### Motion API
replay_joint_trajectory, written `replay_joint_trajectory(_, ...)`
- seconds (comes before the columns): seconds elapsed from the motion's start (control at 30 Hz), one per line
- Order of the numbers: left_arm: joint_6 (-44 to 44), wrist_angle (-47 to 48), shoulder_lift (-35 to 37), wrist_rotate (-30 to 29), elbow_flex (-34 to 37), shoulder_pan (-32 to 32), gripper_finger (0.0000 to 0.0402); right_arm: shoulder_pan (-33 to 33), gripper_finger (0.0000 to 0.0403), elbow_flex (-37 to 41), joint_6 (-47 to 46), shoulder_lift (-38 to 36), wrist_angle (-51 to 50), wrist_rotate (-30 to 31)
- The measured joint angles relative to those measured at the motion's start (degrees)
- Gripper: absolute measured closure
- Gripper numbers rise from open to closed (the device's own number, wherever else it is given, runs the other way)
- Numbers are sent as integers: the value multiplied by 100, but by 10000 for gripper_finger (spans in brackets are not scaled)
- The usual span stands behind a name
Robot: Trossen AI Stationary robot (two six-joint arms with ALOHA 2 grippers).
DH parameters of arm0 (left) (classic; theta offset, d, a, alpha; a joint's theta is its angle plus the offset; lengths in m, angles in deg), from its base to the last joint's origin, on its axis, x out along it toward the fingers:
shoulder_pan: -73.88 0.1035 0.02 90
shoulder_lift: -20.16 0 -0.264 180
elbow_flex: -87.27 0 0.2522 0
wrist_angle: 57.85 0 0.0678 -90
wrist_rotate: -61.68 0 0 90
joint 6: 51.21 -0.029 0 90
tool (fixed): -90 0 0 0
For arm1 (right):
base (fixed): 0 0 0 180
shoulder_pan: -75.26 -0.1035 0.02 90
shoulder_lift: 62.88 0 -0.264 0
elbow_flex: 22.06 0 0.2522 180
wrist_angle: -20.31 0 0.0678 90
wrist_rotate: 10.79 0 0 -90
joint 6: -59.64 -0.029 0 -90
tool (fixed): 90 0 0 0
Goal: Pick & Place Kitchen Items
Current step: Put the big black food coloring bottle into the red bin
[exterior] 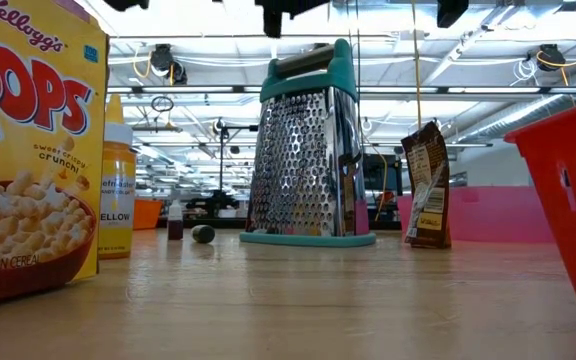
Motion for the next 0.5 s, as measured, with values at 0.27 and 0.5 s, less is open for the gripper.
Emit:
replay_joint_trajectory(0.27,100,-291,-234,352,0,138,283,277,188,0,-17,496,771,-245)
replay_joint_trajectory(0.5,79,-271,-227,372,0,142,283,645,188,0,-173,928,1647,-694)
